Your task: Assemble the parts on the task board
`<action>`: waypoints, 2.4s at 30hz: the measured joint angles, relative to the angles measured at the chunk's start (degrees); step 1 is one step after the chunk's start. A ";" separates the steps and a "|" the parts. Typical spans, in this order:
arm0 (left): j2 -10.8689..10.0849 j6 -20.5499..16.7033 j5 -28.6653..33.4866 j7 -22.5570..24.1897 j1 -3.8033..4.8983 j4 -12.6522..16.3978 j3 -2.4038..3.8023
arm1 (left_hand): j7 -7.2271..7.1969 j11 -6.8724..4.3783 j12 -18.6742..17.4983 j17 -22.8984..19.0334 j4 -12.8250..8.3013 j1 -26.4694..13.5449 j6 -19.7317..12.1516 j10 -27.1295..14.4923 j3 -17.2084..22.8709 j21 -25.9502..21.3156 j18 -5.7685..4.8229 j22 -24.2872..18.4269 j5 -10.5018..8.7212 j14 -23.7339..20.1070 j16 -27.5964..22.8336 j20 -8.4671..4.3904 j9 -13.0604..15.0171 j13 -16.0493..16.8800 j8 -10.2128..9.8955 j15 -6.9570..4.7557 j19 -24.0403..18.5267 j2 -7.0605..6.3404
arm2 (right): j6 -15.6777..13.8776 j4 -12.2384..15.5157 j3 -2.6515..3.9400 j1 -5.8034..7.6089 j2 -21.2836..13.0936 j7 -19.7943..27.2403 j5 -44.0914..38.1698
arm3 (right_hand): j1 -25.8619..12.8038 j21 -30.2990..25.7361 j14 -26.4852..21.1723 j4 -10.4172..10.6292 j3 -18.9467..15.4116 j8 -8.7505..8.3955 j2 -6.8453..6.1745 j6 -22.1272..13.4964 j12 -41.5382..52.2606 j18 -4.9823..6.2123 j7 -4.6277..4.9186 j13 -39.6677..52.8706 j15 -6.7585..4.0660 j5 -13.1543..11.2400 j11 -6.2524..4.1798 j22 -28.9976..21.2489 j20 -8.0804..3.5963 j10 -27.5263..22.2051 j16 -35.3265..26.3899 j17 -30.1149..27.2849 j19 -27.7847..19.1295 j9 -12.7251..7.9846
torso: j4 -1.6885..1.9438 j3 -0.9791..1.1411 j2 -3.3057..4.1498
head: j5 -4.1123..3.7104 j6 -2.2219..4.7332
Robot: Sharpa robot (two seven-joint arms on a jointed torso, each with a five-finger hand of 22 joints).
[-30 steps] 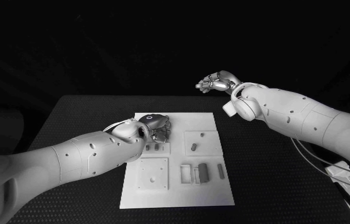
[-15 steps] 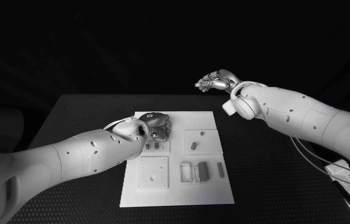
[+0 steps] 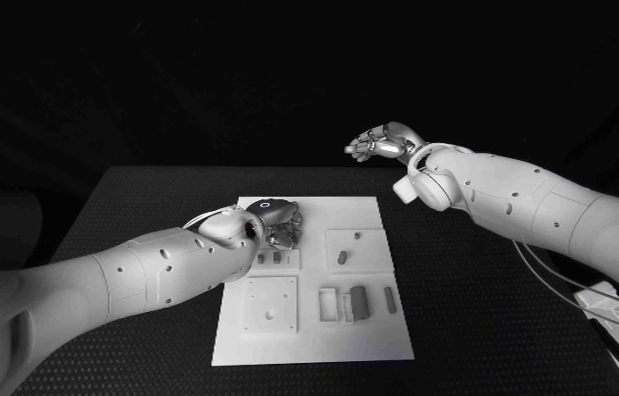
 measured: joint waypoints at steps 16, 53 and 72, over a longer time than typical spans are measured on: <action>-0.22 -1.69 -0.04 0.68 -0.33 0.02 -0.16 | -0.57 -0.60 -0.07 -0.11 0.12 0.48 0.75 1.19 0.73 0.98 -1.24 -0.01 0.34 1.32 0.60 -0.80 0.55 0.28 0.31 -0.50 0.83 0.22 | 0.02 -0.03 0.00 0.00 0.00 0.00 0.02 | 0.00 0.00 0.00 0.00 0.00 0.00 0.00 0.00 0.00 -0.01 0.00 -0.09 0.00 0.00 0.00 0.00 0.00 0.00 -0.24 0.03 0.00 0.00 | -0.01 -0.03 0.01 | 0.06 0.14; -7.00 -4.17 8.53 3.30 -0.35 5.06 4.38 | -0.40 -0.81 -0.39 -0.17 0.13 0.48 0.93 1.36 1.02 1.08 -1.66 0.02 0.43 1.74 0.59 -0.90 0.62 0.43 0.26 -0.70 1.33 0.63 | 0.18 -0.17 0.00 -0.07 -0.27 0.00 0.14 | 0.00 -0.21 0.00 0.00 0.00 0.28 0.00 0.00 0.22 0.00 0.00 -0.31 0.00 0.00 0.00 0.09 0.00 0.00 -0.23 0.13 0.00 -0.04 | 0.00 -0.02 -0.11 | 0.27 0.92; -9.72 3.52 10.92 3.20 -0.30 4.34 4.36 | -0.39 -0.59 -0.40 -0.21 0.09 0.22 0.76 1.57 0.97 1.08 -1.66 0.00 0.32 1.81 0.59 -0.79 0.66 0.34 0.08 -0.60 1.43 0.88 | 0.19 -0.09 -0.01 -0.07 -0.51 -0.02 0.19 | 0.00 -0.21 0.00 0.00 0.00 0.28 0.00 0.00 0.22 0.00 0.00 -0.36 0.00 0.00 0.00 0.13 0.00 0.00 -0.23 0.18 0.00 -0.03 | -0.12 -0.08 -0.05 | 0.12 0.60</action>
